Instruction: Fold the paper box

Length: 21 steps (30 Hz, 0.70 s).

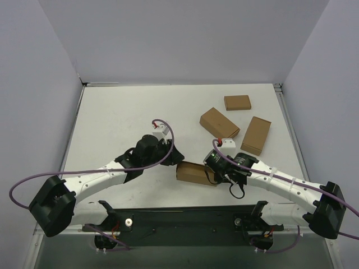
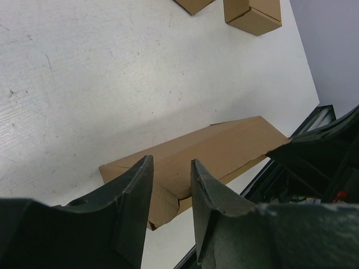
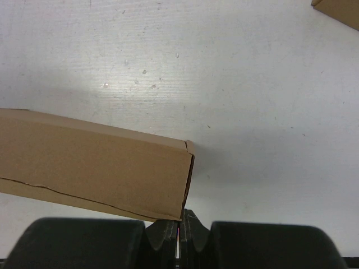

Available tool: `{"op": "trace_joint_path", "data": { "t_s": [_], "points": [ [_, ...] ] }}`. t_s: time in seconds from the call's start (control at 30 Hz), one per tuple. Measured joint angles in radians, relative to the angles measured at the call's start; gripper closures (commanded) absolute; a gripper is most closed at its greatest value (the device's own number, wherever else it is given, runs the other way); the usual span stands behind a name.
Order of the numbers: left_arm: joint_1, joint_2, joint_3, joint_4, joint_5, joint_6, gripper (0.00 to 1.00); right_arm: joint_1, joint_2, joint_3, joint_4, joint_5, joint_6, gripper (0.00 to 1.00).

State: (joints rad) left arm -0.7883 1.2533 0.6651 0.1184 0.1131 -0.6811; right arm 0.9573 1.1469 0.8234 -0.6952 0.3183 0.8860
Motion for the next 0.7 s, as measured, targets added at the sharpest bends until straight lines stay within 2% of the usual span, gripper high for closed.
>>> {"op": "trace_joint_path", "data": {
  "t_s": [0.03,0.17,0.27,0.57,0.7],
  "points": [
    [0.000,-0.003,-0.003,0.002,0.001,-0.002,0.58,0.000,0.000,0.000,0.000,0.000,0.000,1.00],
    [0.000,-0.025,-0.013,-0.014,0.001,-0.005,0.40,0.000,0.003,0.002,0.003,0.003,0.000,1.00],
    [0.000,-0.047,-0.013,-0.066,-0.007,-0.003,0.33,0.000,0.003,0.002,0.005,0.005,0.000,1.00],
    [0.028,-0.195,-0.013,-0.221,-0.066,0.013,0.30,0.001,0.004,0.002,0.008,0.006,0.000,1.00],
    [0.041,-0.276,-0.030,-0.253,-0.103,0.012,0.35,0.006,0.004,0.002,0.008,0.007,0.000,1.00]
  ]
}}
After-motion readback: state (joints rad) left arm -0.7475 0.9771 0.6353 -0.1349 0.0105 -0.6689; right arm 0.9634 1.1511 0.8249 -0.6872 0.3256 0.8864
